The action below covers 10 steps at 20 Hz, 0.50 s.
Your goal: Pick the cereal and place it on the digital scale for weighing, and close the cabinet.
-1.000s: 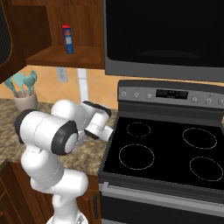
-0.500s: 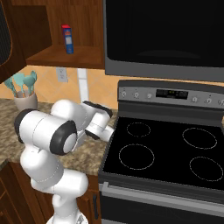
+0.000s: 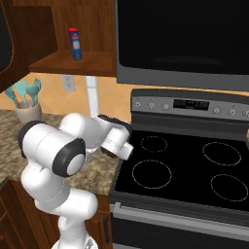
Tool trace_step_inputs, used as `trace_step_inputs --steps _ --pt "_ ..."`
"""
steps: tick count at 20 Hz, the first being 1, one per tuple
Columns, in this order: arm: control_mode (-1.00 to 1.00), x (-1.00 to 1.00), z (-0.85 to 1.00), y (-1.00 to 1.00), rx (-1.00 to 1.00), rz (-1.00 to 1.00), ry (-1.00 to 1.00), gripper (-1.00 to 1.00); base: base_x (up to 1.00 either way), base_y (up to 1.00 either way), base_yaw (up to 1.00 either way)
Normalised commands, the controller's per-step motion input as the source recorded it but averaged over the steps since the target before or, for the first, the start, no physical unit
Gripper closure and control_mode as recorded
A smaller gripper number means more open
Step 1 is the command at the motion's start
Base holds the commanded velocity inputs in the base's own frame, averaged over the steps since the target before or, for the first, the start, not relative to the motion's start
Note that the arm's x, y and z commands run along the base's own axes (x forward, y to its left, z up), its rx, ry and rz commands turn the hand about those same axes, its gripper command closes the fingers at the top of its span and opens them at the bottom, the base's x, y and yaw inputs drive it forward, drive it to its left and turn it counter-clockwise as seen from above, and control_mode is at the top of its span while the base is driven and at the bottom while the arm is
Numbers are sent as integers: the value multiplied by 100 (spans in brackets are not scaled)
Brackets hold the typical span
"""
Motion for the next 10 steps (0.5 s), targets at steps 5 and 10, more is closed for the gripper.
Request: trace_step_inputs --steps 5,10 --pt "-100 -45 38 -18 0 0 -19 -100 0 0 0" --pt "-100 -72 60 -4 0 0 -27 -100 0 0 0"
